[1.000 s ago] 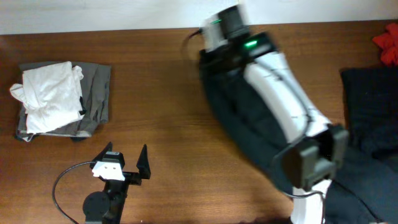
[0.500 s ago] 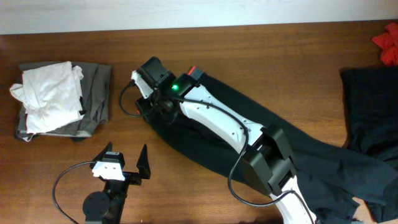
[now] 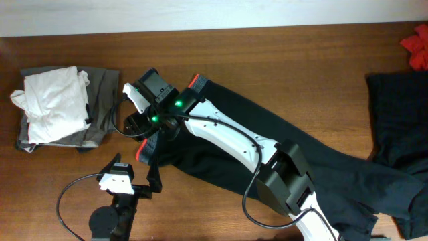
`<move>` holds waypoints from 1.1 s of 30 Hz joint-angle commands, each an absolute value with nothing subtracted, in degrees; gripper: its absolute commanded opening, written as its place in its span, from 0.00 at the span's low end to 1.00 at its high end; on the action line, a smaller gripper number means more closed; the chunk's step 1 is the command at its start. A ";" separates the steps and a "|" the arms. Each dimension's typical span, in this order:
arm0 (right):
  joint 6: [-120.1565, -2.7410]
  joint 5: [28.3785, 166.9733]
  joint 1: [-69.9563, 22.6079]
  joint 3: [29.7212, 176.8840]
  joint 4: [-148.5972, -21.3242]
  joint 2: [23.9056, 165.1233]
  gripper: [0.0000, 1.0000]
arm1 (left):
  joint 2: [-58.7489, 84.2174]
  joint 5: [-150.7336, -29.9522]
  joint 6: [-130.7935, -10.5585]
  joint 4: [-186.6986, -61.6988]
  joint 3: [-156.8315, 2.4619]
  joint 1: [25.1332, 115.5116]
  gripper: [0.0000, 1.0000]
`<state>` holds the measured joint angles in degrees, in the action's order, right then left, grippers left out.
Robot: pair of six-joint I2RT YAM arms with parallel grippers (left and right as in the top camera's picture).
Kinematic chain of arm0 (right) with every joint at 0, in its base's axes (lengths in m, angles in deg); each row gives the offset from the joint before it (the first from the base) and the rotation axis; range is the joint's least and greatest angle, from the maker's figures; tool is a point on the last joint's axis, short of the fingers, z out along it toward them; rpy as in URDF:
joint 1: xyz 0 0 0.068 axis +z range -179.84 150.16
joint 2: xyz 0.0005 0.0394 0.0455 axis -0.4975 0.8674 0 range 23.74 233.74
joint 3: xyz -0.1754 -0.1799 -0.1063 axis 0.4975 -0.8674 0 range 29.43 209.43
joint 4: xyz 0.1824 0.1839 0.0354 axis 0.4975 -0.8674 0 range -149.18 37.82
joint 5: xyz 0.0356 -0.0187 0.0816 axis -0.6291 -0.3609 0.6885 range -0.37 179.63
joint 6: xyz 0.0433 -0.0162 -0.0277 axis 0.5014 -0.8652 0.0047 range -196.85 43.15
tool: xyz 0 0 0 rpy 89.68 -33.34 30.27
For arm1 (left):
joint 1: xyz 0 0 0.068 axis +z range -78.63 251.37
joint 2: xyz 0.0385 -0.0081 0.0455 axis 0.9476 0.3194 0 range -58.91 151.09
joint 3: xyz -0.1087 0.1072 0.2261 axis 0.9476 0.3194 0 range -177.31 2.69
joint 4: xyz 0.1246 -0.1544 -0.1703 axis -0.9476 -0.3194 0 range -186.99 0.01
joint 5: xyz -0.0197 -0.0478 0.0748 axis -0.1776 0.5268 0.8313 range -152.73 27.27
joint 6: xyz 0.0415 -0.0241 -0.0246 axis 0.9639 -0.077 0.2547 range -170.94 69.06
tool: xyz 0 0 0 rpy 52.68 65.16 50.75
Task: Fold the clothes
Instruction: 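Drag the leggings leftward with the right gripper, spreading them flat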
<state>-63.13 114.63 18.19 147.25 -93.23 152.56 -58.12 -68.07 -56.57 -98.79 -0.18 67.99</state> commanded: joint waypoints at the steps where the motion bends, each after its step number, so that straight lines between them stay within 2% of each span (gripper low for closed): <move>1: -63.04 117.49 14.91 152.40 -95.68 150.50 0.65 | -58.57 -67.63 -55.82 -98.64 0.19 67.78 0.99; 3: -63.02 117.31 12.29 155.84 -100.12 150.06 0.59 | -58.57 -67.63 -55.82 -98.64 0.19 67.78 0.99; 7: -62.98 112.83 6.78 161.02 -110.33 150.00 0.38 | -58.57 -67.63 -55.82 -98.64 0.19 67.78 0.99; 10: -62.83 107.54 3.29 160.91 -113.71 150.30 0.13 | -58.57 -67.63 -55.80 -98.64 0.19 67.78 0.99; 12: -62.83 104.66 1.32 160.64 -114.54 151.20 0.04 | -58.57 -67.63 -55.82 -98.64 0.19 67.78 0.99; 27: -59.31 94.06 -1.41 160.47 -110.02 167.16 0.04 | -58.57 -67.63 -55.82 -98.64 0.19 67.78 0.99; 33: -59.35 94.08 -1.30 160.47 -106.78 172.27 0.04 | -58.57 -67.63 -55.82 -98.64 0.19 67.78 0.99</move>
